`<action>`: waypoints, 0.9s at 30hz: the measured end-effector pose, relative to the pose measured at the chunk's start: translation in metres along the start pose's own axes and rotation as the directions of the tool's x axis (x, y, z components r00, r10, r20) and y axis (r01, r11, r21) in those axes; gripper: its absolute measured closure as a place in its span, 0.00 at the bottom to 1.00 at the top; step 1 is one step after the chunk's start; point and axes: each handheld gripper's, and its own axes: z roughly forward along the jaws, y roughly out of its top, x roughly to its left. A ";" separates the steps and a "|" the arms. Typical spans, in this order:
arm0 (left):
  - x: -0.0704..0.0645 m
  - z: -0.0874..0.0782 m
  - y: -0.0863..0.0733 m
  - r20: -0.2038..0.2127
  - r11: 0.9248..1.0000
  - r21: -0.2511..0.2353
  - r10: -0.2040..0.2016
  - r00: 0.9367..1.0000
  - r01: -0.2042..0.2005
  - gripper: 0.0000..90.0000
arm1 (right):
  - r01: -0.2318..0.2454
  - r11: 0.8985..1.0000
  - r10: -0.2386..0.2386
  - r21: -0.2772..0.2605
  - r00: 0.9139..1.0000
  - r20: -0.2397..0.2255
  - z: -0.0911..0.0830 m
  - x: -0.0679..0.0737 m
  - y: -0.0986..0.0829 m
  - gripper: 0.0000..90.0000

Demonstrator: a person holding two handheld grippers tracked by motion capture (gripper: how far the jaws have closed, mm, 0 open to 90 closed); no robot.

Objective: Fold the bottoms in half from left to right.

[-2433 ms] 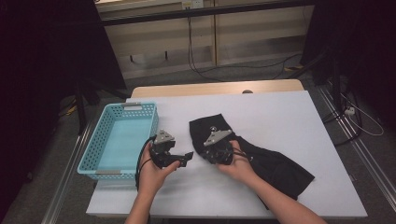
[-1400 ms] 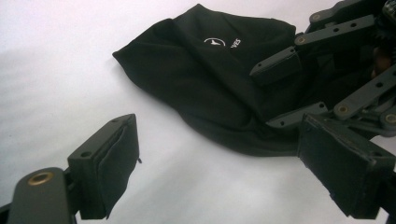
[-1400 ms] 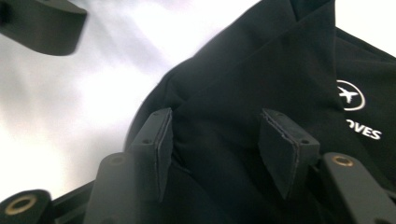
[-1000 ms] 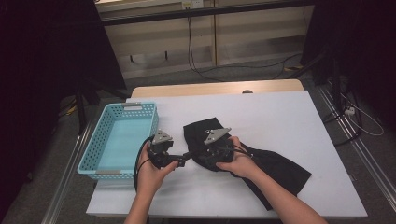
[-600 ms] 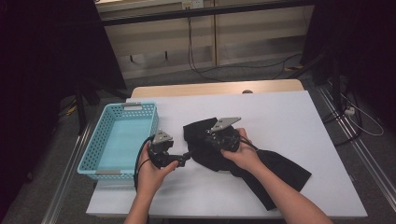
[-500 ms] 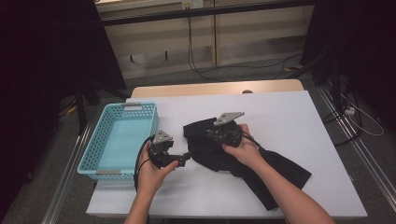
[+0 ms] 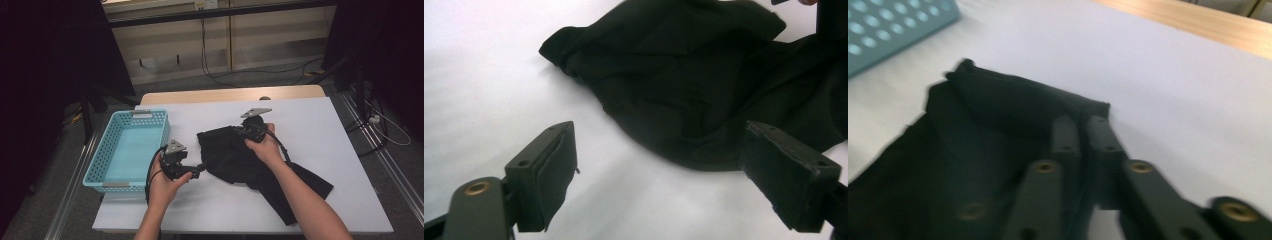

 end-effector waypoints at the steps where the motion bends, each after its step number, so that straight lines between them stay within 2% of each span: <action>1: 0.000 0.001 0.000 -0.001 1.000 0.000 0.000 1.000 0.000 0.19 | -0.001 1.000 0.002 -0.006 1.000 0.016 0.000 -0.001 -0.001 0.71; 3: 0.001 0.003 0.000 -0.005 1.000 0.004 -0.009 1.000 0.009 0.21 | -0.025 0.999 0.026 -0.019 1.000 0.016 -0.003 -0.002 0.000 0.61; 7: 0.004 0.007 0.005 -0.012 1.000 -0.003 -0.024 1.000 0.024 0.26 | -0.035 0.998 0.036 -0.045 0.999 0.010 -0.020 -0.002 0.000 0.50; 9: 0.006 0.012 0.006 -0.024 1.000 -0.002 -0.023 0.999 0.023 0.29 | -0.012 0.999 0.012 -0.038 1.000 -0.007 -0.030 0.000 -0.004 0.47; 11: 0.008 0.018 0.007 -0.029 0.999 0.009 -0.047 0.998 0.048 0.32 | 0.017 0.999 -0.018 -0.031 1.000 -0.017 -0.041 0.003 -0.009 0.43; 12: 0.009 0.021 0.007 -0.036 0.998 0.010 -0.059 0.998 0.059 0.32 | 0.027 0.999 -0.027 -0.032 1.000 -0.015 -0.047 0.004 -0.012 0.42; 16: 0.006 0.035 0.010 -0.047 0.998 0.044 -0.053 0.998 0.055 0.37 | 0.033 0.999 -0.034 -0.044 0.999 -0.020 -0.070 0.002 -0.026 0.39; 19: 0.010 0.045 0.013 -0.061 0.994 0.055 -0.090 0.994 0.094 0.39 | 0.036 0.999 -0.036 -0.036 0.999 -0.012 -0.085 -0.001 -0.037 0.38; 22: 0.014 0.054 0.018 -0.095 0.993 0.075 -0.083 0.992 0.090 0.40 | 0.037 0.999 -0.038 -0.036 0.999 -0.010 -0.099 -0.003 -0.047 0.37; 23: 0.016 0.057 0.019 -0.088 0.991 0.083 -0.095 0.992 0.102 0.41 | 0.039 0.999 -0.039 -0.034 0.999 -0.010 -0.103 -0.004 -0.050 0.37; 26: 0.014 0.064 0.023 -0.083 0.990 0.102 -0.090 0.992 0.098 0.46 | 0.037 0.998 -0.037 -0.043 0.999 -0.007 -0.113 -0.007 -0.060 0.37; 27: 0.013 0.065 0.024 -0.094 0.989 0.109 -0.095 0.991 0.105 0.49 | 0.037 0.998 -0.037 -0.042 0.999 -0.002 -0.116 -0.007 -0.063 0.37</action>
